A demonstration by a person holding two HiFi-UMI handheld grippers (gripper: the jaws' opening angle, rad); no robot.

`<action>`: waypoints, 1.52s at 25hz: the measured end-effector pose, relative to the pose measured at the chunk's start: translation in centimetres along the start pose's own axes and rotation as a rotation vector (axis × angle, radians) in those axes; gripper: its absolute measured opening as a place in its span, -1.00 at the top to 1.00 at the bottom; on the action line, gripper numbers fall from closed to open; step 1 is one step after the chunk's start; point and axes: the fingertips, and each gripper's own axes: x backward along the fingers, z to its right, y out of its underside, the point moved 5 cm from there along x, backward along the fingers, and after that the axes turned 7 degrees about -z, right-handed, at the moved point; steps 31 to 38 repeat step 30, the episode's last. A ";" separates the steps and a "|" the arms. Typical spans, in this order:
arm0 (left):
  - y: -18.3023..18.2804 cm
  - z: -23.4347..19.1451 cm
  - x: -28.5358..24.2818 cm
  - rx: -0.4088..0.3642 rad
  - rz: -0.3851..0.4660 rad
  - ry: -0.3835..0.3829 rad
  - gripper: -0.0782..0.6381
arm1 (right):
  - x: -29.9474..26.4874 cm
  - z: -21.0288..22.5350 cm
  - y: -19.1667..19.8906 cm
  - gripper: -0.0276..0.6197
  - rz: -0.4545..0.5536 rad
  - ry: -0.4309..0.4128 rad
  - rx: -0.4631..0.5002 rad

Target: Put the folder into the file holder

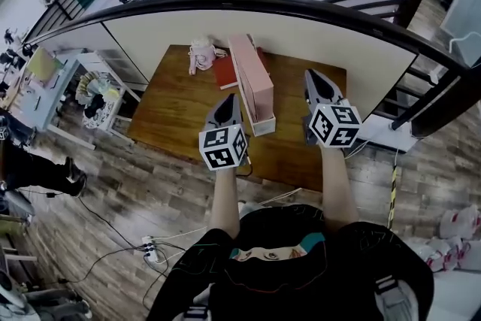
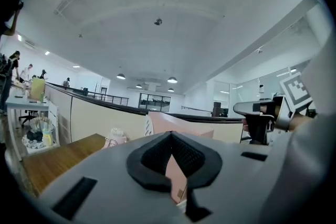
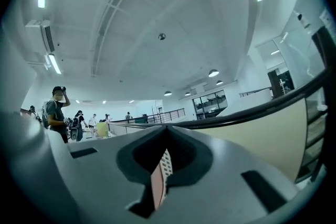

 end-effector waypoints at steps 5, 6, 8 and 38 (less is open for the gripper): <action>0.5 1.5 0.3 0.014 0.009 0.010 0.78 | 0.2 0.8 3.1 0.91 -0.148 -0.048 0.003; 0.8 1.7 0.3 0.013 0.003 0.009 0.78 | 0.1 0.9 3.8 0.91 -0.179 -0.047 0.019; 1.4 2.0 0.1 0.007 -0.009 0.004 0.78 | 0.1 1.3 4.7 0.91 -0.220 -0.030 0.048; 3.5 4.1 0.2 -0.056 -0.059 -0.012 0.78 | 3.1 3.1 5.0 0.91 -0.186 0.011 0.108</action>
